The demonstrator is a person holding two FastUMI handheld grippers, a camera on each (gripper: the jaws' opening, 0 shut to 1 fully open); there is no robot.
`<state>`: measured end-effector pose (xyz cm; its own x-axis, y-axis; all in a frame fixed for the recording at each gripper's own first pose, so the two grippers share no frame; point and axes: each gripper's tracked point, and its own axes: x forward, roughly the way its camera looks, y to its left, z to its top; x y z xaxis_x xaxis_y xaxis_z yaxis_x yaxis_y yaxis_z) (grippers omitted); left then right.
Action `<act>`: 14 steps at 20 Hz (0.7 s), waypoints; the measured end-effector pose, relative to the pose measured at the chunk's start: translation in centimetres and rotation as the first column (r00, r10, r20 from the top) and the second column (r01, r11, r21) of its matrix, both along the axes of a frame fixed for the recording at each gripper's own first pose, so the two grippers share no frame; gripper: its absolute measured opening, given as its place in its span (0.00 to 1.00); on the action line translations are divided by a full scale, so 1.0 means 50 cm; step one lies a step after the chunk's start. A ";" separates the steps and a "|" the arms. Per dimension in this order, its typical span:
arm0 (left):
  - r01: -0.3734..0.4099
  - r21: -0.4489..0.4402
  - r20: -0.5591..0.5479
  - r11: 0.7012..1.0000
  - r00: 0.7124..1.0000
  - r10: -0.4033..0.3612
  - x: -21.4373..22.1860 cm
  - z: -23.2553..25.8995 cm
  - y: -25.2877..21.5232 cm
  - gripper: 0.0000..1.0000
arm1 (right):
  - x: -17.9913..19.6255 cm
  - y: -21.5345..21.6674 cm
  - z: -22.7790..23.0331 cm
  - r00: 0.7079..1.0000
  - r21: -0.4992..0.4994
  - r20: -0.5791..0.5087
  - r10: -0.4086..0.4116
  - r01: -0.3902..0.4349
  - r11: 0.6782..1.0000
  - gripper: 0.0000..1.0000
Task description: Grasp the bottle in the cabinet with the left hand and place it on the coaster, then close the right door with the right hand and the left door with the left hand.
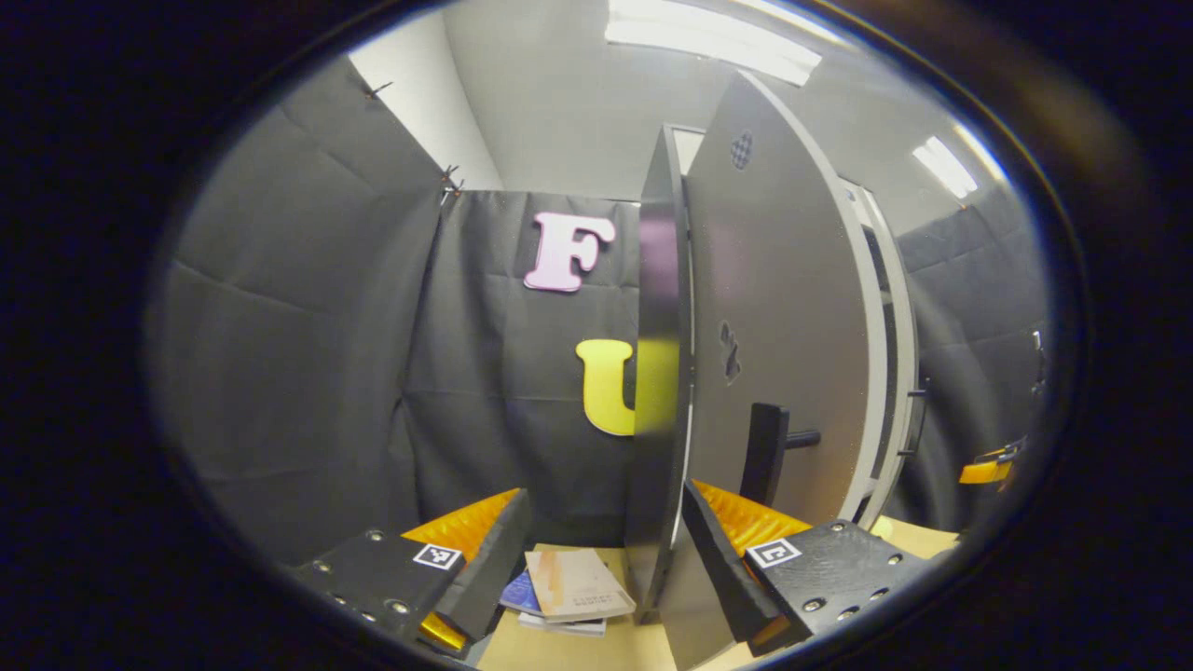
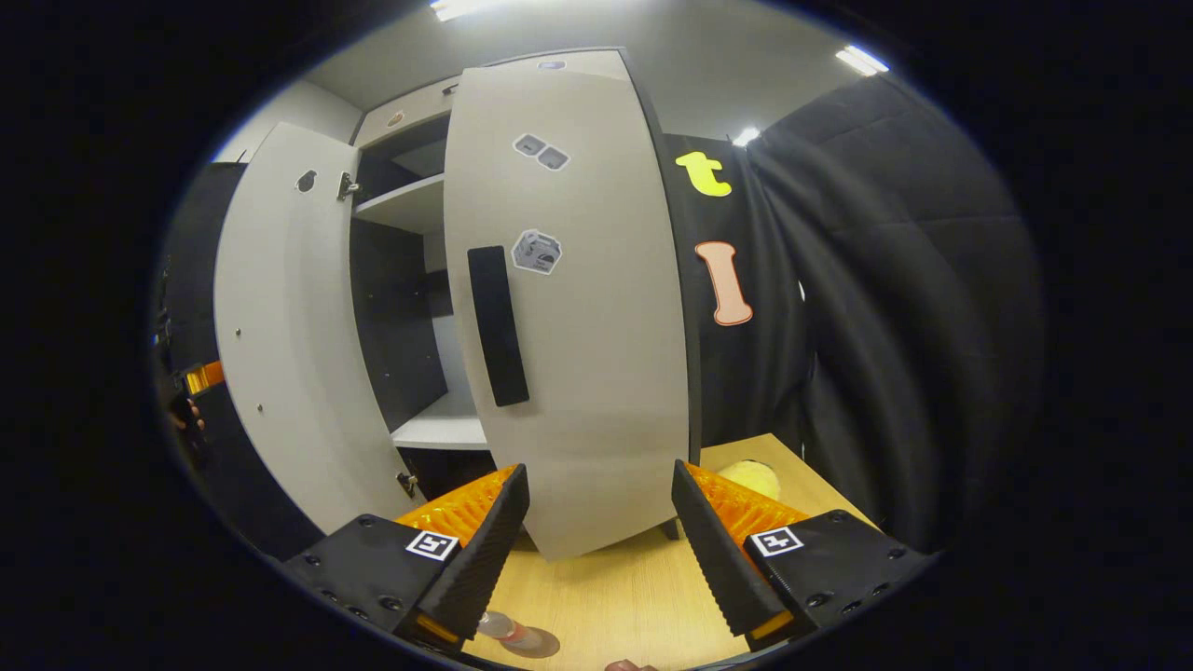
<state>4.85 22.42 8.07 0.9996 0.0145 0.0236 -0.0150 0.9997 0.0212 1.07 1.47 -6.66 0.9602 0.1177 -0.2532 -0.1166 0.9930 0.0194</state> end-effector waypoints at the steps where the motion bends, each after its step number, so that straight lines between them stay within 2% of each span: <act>1: 0.003 0.016 -0.007 1.000 1.000 -0.003 -0.005 0.001 -0.003 0.95 | -0.007 -0.002 -0.007 1.000 0.002 -0.008 -0.005 0.005 1.000 0.98; 2: 0.004 0.040 -0.010 0.999 1.000 -0.004 -0.001 0.002 -0.006 0.99 | -0.011 -0.007 -0.013 1.000 0.002 -0.012 -0.013 0.013 1.000 0.98; 3: 0.009 0.067 -0.018 0.998 1.000 -0.007 -0.001 -0.002 -0.010 0.99 | -0.013 -0.012 -0.016 1.000 -0.001 -0.011 -0.022 0.022 1.000 0.98; 4: 0.013 0.091 -0.028 0.996 1.000 -0.011 -0.003 -0.003 -0.015 0.94 | -0.015 -0.018 -0.021 0.999 -0.004 -0.013 -0.029 0.029 1.000 0.98; 5: 0.018 0.099 -0.030 0.995 0.999 -0.016 -0.004 -0.001 -0.021 0.94 | -0.014 -0.022 -0.024 0.999 -0.004 -0.016 -0.033 0.033 0.999 0.98; 7: 0.031 0.075 -0.038 0.997 0.999 -0.028 0.000 -0.004 -0.027 0.96 | -0.010 -0.024 -0.026 0.999 0.010 -0.019 -0.036 0.036 0.999 0.98; 10: 0.039 0.077 -0.047 0.996 0.998 -0.035 0.001 -0.005 -0.053 0.93 | -0.003 -0.029 -0.024 0.999 0.026 -0.010 -0.038 0.038 0.999 0.98; 12: 0.042 0.091 -0.055 0.995 0.998 -0.037 -0.002 -0.002 -0.072 0.99 | 0.001 -0.031 -0.024 0.999 0.029 -0.007 -0.034 0.034 0.999 0.98; 14: 0.055 0.090 -0.063 0.994 0.997 -0.049 0.002 -0.008 -0.097 0.99 | 0.007 -0.034 -0.024 1.000 0.031 -0.006 -0.030 0.030 0.999 0.98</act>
